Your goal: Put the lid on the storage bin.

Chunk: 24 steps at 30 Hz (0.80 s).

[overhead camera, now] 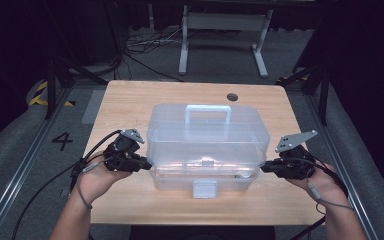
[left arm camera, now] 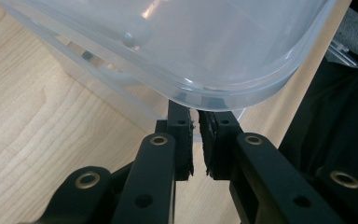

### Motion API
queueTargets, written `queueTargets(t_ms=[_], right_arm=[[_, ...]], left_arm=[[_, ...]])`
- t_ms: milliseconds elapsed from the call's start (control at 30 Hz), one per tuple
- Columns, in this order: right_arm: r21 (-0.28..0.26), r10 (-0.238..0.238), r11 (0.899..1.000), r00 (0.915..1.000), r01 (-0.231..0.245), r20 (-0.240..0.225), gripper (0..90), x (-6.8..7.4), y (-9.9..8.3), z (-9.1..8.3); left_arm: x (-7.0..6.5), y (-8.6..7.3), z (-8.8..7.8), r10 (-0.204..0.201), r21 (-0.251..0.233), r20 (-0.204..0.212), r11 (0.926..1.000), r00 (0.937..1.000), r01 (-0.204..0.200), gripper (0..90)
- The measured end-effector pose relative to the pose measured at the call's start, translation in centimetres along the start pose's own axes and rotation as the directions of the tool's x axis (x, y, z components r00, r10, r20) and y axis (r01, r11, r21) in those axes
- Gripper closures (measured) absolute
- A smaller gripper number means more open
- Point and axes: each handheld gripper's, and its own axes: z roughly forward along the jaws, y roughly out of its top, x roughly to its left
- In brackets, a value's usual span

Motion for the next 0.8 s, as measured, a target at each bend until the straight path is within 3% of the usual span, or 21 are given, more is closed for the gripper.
queueTargets(t_ms=[567,800], right_arm=[[0.061,-0.011,0.998,0.9998,0.012,-0.014,85.7,0.1,-0.1,0.9],[0.075,-0.012,0.997,0.9996,0.014,-0.024,85.0,0.1,-0.1,1.1]], left_arm=[[-0.1,0.0,0.9,-0.006,0.077,0.013,0.9970,0.9999,0.005,82.7],[-0.1,0.0,0.9,-0.003,0.085,0.012,0.9964,0.9999,0.002,82.6]])
